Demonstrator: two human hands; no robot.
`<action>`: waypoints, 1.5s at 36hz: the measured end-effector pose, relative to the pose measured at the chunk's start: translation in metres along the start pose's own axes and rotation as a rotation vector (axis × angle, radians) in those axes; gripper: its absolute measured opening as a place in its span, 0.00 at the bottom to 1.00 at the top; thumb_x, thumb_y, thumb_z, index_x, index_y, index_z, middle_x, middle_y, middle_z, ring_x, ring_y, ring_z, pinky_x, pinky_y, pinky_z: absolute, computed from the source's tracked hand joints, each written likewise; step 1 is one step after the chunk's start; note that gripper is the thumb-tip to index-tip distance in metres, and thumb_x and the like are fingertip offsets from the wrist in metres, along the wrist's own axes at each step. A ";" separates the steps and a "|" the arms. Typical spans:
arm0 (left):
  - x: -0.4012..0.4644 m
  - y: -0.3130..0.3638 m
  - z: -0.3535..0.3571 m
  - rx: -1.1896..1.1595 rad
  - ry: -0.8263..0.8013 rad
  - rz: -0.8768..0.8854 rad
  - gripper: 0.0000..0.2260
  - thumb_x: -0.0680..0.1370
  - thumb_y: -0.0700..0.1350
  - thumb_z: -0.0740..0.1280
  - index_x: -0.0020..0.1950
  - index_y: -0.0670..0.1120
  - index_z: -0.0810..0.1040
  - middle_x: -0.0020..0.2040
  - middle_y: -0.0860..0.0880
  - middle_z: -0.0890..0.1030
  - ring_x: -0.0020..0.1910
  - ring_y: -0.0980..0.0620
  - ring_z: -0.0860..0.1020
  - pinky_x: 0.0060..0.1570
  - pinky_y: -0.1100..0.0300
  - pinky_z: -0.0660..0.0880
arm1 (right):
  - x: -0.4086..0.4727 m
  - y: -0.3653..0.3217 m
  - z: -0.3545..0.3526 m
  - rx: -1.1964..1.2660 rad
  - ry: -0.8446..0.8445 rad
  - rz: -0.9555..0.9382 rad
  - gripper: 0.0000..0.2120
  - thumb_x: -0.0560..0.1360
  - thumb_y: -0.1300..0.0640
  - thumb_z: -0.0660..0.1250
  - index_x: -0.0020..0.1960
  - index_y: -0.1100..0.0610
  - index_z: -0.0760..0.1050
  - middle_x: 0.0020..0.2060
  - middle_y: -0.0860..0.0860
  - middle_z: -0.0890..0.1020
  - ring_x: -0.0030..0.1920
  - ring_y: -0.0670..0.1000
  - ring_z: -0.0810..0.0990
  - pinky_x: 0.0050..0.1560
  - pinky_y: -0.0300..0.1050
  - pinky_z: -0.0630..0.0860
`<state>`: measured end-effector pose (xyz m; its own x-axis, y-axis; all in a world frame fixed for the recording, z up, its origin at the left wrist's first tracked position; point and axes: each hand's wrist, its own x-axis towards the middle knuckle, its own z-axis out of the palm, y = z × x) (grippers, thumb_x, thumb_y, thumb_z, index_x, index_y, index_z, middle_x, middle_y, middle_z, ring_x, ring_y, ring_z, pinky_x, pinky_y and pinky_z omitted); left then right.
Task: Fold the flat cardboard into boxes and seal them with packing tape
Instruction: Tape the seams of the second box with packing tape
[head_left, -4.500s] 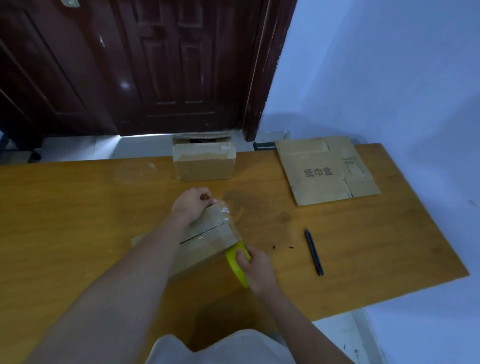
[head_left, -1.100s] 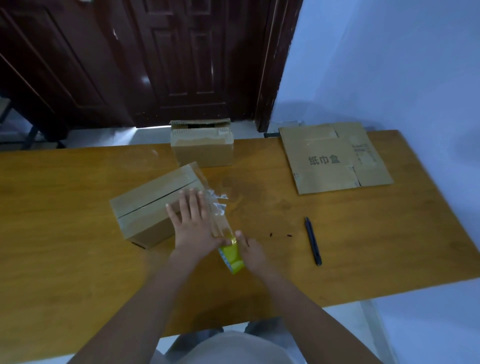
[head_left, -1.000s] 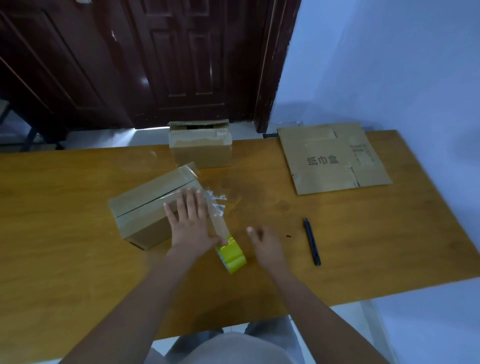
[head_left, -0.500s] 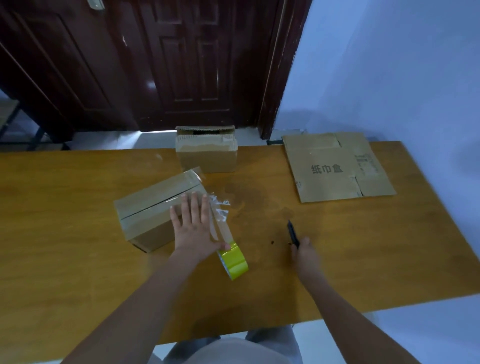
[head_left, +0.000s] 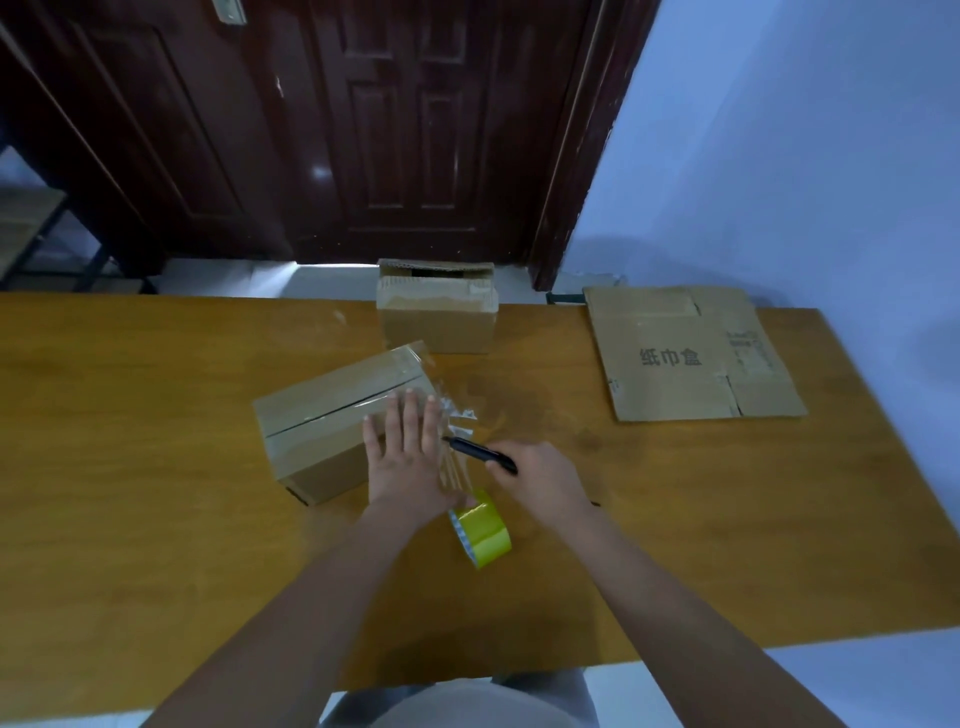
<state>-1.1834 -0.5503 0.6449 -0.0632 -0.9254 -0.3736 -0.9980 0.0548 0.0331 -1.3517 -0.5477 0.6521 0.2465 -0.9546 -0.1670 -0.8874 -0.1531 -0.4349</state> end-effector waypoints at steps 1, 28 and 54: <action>0.000 0.000 -0.001 -0.002 -0.003 0.003 0.58 0.66 0.76 0.58 0.62 0.44 0.16 0.67 0.43 0.21 0.65 0.41 0.21 0.66 0.37 0.29 | 0.000 0.000 0.001 -0.006 0.001 0.005 0.13 0.78 0.50 0.61 0.59 0.49 0.77 0.44 0.50 0.83 0.42 0.52 0.81 0.36 0.45 0.75; 0.003 -0.003 0.003 -0.014 0.006 0.020 0.59 0.65 0.77 0.58 0.67 0.44 0.19 0.67 0.43 0.20 0.68 0.41 0.23 0.66 0.37 0.28 | -0.007 -0.005 0.007 0.029 0.034 0.044 0.07 0.76 0.51 0.63 0.53 0.49 0.77 0.38 0.48 0.81 0.38 0.50 0.80 0.30 0.41 0.70; 0.000 -0.003 0.003 -0.003 0.027 0.016 0.59 0.65 0.77 0.58 0.63 0.44 0.17 0.72 0.43 0.25 0.69 0.42 0.24 0.67 0.38 0.29 | -0.002 0.006 0.020 -0.467 0.573 -0.331 0.06 0.69 0.64 0.63 0.38 0.53 0.73 0.37 0.50 0.77 0.32 0.51 0.73 0.24 0.42 0.65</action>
<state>-1.1804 -0.5495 0.6421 -0.0790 -0.9344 -0.3475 -0.9968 0.0688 0.0417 -1.3495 -0.5418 0.6318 0.3992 -0.8042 0.4403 -0.9058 -0.4204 0.0533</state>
